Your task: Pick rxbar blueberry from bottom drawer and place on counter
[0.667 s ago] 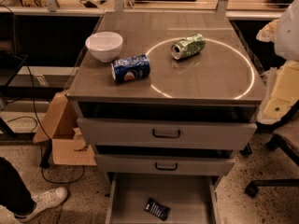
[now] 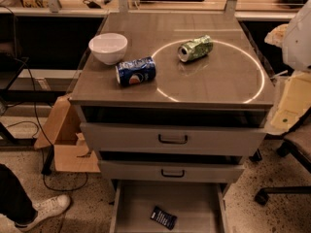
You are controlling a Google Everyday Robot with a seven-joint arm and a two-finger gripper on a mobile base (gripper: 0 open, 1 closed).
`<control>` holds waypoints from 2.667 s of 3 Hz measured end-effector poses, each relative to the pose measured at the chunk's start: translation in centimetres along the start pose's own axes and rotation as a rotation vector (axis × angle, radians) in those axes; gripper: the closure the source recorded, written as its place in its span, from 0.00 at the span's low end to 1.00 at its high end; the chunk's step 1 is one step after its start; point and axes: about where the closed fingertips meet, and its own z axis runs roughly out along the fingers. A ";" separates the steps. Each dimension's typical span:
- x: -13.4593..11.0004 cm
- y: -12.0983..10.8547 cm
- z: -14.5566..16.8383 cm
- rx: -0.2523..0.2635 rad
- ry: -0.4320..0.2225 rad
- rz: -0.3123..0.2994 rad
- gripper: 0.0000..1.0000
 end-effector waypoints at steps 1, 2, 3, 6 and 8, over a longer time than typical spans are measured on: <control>0.0 0.9 1.2 0.028 0.018 -0.025 0.00; 0.8 2.5 3.9 0.008 0.048 -0.057 0.00; 0.8 2.9 4.1 -0.001 0.048 -0.061 0.00; -0.4 8.8 9.9 -0.076 0.014 -0.064 0.00; -1.1 11.9 14.5 -0.136 -0.002 -0.041 0.00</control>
Offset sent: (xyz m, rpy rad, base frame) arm -0.0079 0.0060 -0.0428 -0.0753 -0.0369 0.0441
